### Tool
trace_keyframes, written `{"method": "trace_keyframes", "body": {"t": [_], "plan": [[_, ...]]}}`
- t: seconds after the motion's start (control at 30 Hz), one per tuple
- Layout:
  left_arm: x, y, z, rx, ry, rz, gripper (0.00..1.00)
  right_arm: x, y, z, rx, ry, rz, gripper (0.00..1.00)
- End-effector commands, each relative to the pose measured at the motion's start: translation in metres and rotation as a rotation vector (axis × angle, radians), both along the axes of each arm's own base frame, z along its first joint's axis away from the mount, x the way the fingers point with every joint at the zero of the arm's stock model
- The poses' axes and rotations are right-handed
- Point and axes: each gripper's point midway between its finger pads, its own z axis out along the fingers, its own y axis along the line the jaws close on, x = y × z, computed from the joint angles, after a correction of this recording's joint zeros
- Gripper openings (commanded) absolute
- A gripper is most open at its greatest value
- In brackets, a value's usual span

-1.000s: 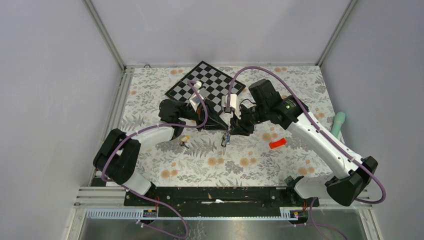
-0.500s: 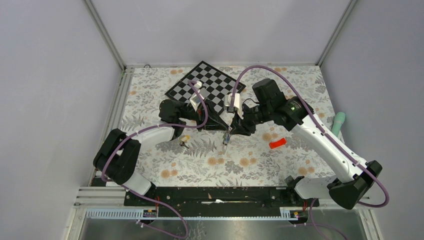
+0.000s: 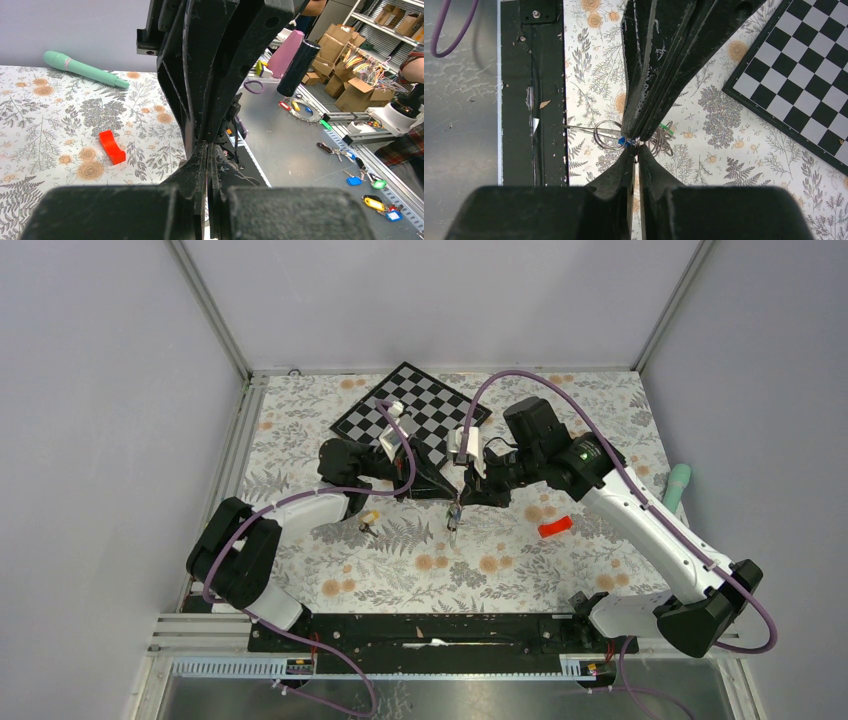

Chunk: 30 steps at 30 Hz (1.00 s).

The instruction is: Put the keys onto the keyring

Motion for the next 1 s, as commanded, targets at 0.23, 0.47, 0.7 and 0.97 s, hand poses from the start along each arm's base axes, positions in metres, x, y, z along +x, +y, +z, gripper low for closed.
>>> {"method": "trace_keyframes", "body": {"t": [0.23,0.47,0.7,0.97], "plan": [[0.009,-0.003,-0.001,-0.010,-0.047,0.039,0.00,0.006,0.000,0.021,0.027,-0.060,0.002,0.00],[0.032,0.001,-0.011,0.054,-0.075,0.122,0.27,0.011,-0.015,0.004,-0.102,-0.027,-0.056,0.00],[0.042,0.001,-0.032,0.168,-0.125,0.132,0.44,0.010,-0.019,-0.012,-0.229,0.025,-0.061,0.00],[0.031,-0.004,-0.032,0.163,-0.133,0.092,0.47,0.014,-0.014,-0.018,-0.297,0.030,-0.069,0.00]]}}
